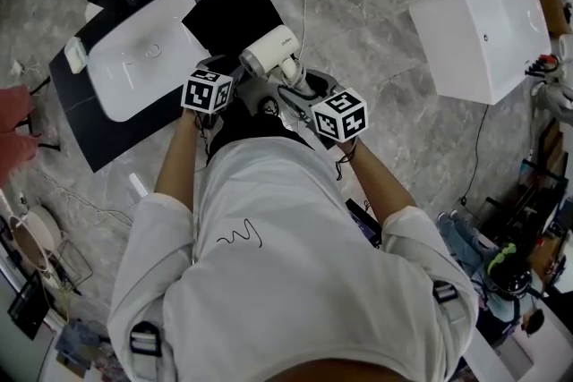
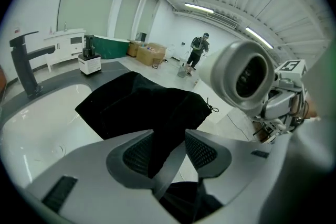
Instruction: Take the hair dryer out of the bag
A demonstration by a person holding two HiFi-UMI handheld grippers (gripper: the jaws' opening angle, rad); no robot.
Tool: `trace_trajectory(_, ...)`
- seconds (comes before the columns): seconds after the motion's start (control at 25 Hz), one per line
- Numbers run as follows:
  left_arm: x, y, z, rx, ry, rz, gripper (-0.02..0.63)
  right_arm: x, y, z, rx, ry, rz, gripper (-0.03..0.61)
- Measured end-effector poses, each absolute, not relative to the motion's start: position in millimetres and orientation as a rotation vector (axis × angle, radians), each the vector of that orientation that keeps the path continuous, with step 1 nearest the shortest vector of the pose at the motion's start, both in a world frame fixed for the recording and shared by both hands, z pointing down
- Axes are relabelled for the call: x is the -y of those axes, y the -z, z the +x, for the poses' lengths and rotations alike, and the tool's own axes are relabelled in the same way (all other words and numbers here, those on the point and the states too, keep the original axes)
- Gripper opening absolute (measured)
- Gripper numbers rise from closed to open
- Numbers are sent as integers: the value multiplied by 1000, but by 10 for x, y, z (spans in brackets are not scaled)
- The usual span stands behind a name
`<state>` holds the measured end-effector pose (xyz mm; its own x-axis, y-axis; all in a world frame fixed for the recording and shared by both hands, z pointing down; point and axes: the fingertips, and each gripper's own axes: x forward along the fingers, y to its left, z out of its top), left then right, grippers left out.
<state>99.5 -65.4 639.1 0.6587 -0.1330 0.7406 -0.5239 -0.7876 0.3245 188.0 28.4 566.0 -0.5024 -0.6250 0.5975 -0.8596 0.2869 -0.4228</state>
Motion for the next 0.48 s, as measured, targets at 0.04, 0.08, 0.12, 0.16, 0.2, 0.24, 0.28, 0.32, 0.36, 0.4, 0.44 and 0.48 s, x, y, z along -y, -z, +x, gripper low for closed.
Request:
trace_trajectory(0.04,606,-6381,990,531,-993,2346,197,-254,-5654,1893,2253,-1043,1352,264)
trace_trajectory(0.08,552,-6362,982,553,-991,2339,218,-233,-5652,1899,2262,-1044,1351,264)
trace_trajectory(0.12,495,-6336,970,573,-987,2332,235,-221,-5654,1902,2268,-1045,1346,264)
trace_trajectory(0.16,446,-6302,954,591,-981,2326,242,-202,-5659,1902,2273,-1045,1339,264)
trace_trajectory(0.2,417,-6261,934,609,-972,2321,244,-169,-5663,1901,2276,-1040,1333,264)
trace_trajectory(0.24,407,-6217,906,628,-961,2317,244,-123,-5666,1895,2280,-1032,1328,264)
trace_trajectory(0.28,408,-6174,868,648,-950,2314,244,-70,-5666,1878,2286,-1023,1325,264)
trace_trajectory(0.32,412,-6135,816,668,-940,2310,244,-18,-5663,1848,2294,-1016,1322,264)
trace_trajectory(0.36,415,-6100,754,689,-930,2306,244,25,-5659,1806,2305,-1011,1319,264)
trace_trajectory(0.4,416,-6068,688,712,-917,2302,244,58,-5654,1759,2314,-1010,1315,264)
trace_trajectory(0.44,418,-6037,622,738,-899,2298,244,82,-5651,1713,2322,-1010,1310,264)
trace_trajectory(0.48,423,-6008,554,768,-874,2291,244,103,-5650,1668,2327,-1009,1302,264)
